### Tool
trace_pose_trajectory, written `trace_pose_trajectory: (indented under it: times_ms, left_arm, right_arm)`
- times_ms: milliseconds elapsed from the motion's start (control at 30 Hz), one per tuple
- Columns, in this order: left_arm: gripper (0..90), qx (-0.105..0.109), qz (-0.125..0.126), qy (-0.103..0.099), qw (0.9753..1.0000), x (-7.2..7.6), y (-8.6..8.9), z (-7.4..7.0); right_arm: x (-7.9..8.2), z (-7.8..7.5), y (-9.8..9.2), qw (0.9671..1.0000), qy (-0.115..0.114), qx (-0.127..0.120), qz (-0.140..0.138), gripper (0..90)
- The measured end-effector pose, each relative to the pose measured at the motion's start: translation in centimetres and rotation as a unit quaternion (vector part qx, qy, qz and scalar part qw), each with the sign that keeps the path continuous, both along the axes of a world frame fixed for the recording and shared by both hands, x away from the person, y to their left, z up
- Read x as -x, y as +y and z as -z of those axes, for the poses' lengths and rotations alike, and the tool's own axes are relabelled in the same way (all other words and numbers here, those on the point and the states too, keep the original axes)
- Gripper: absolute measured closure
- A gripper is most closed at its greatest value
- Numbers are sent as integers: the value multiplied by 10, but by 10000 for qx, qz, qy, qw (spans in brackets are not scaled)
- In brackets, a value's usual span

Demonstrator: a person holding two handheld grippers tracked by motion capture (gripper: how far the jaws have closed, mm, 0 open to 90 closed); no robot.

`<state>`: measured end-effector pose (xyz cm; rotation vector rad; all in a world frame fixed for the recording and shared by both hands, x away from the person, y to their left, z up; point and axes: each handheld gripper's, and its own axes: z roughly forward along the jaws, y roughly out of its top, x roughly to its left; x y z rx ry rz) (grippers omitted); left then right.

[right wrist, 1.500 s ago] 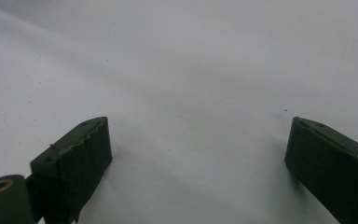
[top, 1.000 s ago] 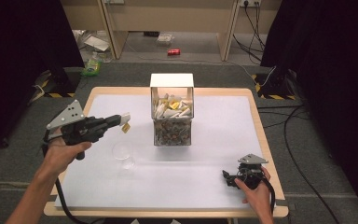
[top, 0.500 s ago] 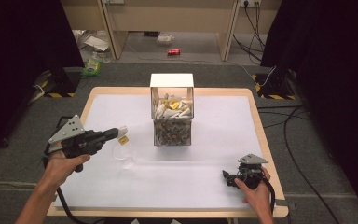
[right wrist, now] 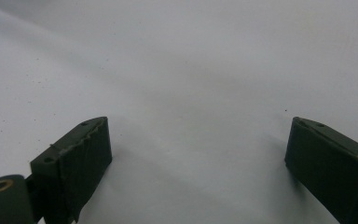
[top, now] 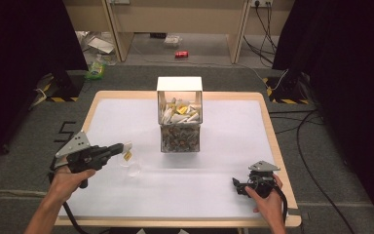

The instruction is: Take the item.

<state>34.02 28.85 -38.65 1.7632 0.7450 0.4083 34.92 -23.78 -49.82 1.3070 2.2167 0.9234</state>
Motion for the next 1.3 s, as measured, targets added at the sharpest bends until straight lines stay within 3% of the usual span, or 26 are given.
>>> trace_pose_trajectory:
  times_ms: [700, 1033, 1300]
  left_arm:
    - [880, 44, -333, 236, 9992, -6, 1, 38]
    - [866, -233, -363, 267, 9987, -6, -5, 50]
    - [860, -313, -392, 275, 9984, -6, -7, 53]
  right_arm:
    - [0, 0, 0, 10000, -2, 3, -2, 76]
    - [0, 0, 0, 10000, -1, 3, -1, 76]
    - [0, 0, 0, 10000, -2, 4, -3, 76]
